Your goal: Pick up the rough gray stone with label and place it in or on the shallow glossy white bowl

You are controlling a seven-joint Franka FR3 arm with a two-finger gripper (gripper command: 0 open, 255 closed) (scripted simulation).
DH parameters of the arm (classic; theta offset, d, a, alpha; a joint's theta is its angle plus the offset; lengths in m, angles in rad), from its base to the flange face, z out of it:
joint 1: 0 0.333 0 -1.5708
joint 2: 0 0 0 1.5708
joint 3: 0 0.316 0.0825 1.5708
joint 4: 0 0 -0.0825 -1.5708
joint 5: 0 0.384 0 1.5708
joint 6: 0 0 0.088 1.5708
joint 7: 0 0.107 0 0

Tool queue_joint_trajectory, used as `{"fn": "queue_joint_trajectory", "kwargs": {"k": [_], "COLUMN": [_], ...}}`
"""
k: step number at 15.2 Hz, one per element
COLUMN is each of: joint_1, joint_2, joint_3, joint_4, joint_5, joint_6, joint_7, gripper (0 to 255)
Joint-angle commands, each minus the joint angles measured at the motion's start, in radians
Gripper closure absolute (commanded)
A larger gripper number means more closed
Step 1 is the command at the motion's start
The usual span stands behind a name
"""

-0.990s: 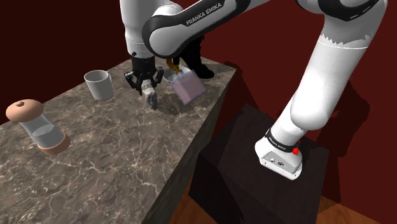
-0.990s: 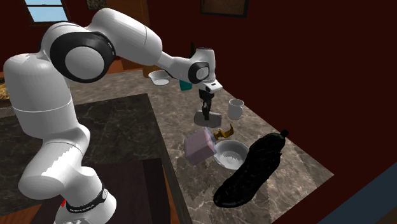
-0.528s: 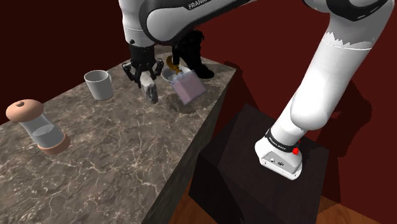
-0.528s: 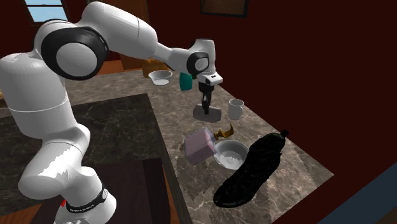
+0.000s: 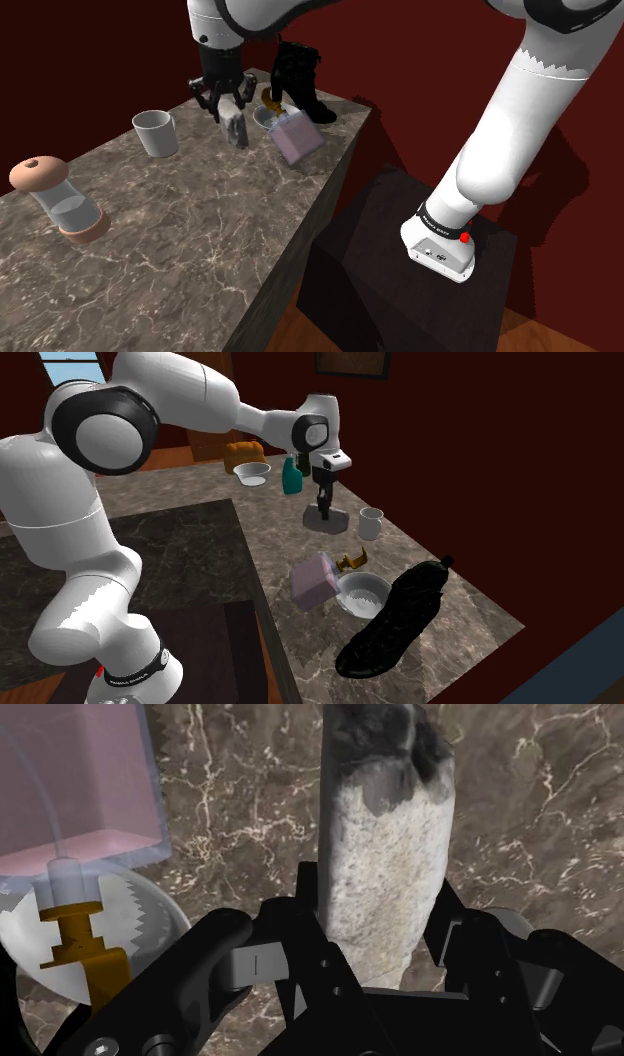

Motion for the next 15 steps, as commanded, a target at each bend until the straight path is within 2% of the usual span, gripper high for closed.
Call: {"fn": "queue_joint_trajectory", "kwargs": {"k": [1,2,8,15], "joint_1": [0.0,-0.001,-0.086,-0.173], "joint_2": [-0.004,-0.006,-0.074,-0.106], "joint_3": [0.0,0.0,-0.061,-0.141], "joint_4": [0.02,0.028,-0.033,-0.049], "joint_5": [0.003,0.004,0.049,0.074], "joint_6": [-0.023,-0.032,-0.022,-0.026], "joint_7": [-0.004,-0.005,-0.165,-0.341], "gripper": [255,255,255,255]}}
